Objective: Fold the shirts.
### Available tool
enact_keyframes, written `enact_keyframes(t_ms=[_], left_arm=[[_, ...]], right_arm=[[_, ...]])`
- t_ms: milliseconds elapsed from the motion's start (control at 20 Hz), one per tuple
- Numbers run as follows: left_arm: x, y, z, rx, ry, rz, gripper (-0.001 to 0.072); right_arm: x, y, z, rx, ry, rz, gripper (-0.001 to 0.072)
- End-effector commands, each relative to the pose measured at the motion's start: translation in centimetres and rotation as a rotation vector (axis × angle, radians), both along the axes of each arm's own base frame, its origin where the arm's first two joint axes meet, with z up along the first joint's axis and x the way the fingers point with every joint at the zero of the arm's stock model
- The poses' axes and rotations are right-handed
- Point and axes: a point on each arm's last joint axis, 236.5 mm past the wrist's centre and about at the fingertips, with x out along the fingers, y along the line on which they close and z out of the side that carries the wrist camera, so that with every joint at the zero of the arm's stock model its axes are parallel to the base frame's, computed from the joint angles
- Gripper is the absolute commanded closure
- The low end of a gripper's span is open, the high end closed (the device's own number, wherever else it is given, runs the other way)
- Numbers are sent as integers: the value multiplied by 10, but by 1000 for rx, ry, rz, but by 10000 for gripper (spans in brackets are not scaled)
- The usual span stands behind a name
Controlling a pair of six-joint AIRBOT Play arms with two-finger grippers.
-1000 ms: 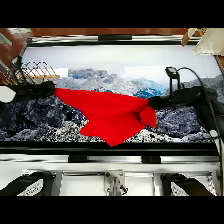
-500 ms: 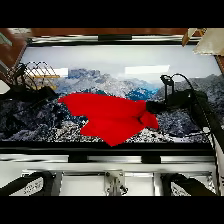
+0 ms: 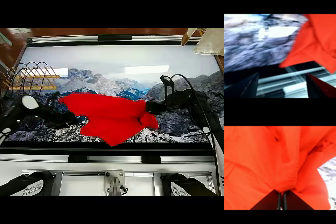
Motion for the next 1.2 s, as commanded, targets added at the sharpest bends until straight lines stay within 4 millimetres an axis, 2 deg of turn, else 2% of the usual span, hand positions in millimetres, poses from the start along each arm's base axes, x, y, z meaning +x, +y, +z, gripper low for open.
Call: enact_keyframes(t_ms=[0,200,350,400,500,550,600,650,700,750,800,850,900,950,1000,1050,1100,1150], left_arm=[[-3,-40,-30,-25,-21,-20,-13],[-11,-53,-58,-3,30,-54,-13],[-3,-67,-59,-31,-4,-31,19],[-3,-71,-58,-39,-9,-28,207],[-6,-73,-54,-46,0,-57,638],[-8,-74,-47,-55,-12,-123,674],[-8,-76,-33,-70,-30,-192,675],[-1,-77,-12,-89,-73,-242,675],[13,-79,21,-110,-170,-303,675],[31,-79,65,-125,-306,-350,675],[52,-78,127,-136,-483,-361,675],[69,-71,196,-143,-660,-332,675],[79,-57,280,-142,-870,-291,675],[77,-39,358,-131,-1062,-246,675],[62,-16,439,-108,-1260,-191,675],[40,5,505,-83,-1424,-133,675],[11,27,566,-62,-1574,-51,675],[-19,45,613,-51,-1693,39,675]], right_arm=[[-1,1,0,5,3,-1,656],[-1,1,0,5,3,-1,656],[0,1,0,5,3,-1,656],[0,1,0,5,3,-1,656],[-1,2,0,7,3,-2,656],[-1,3,1,14,4,-2,656],[0,4,5,18,-3,-1,656],[4,4,14,21,-23,0,656],[10,5,29,25,-64,2,656],[20,5,56,28,-135,3,656],[31,4,89,28,-225,4,656],[42,3,134,36,-345,-3,656],[52,-1,186,43,-483,-19,657],[56,-5,249,58,-650,-40,657],[54,-12,313,75,-818,-70,657],[42,-22,383,109,-999,-116,657],[25,-34,441,145,-1147,-173,657],[2,-45,492,180,-1276,-219,657]])
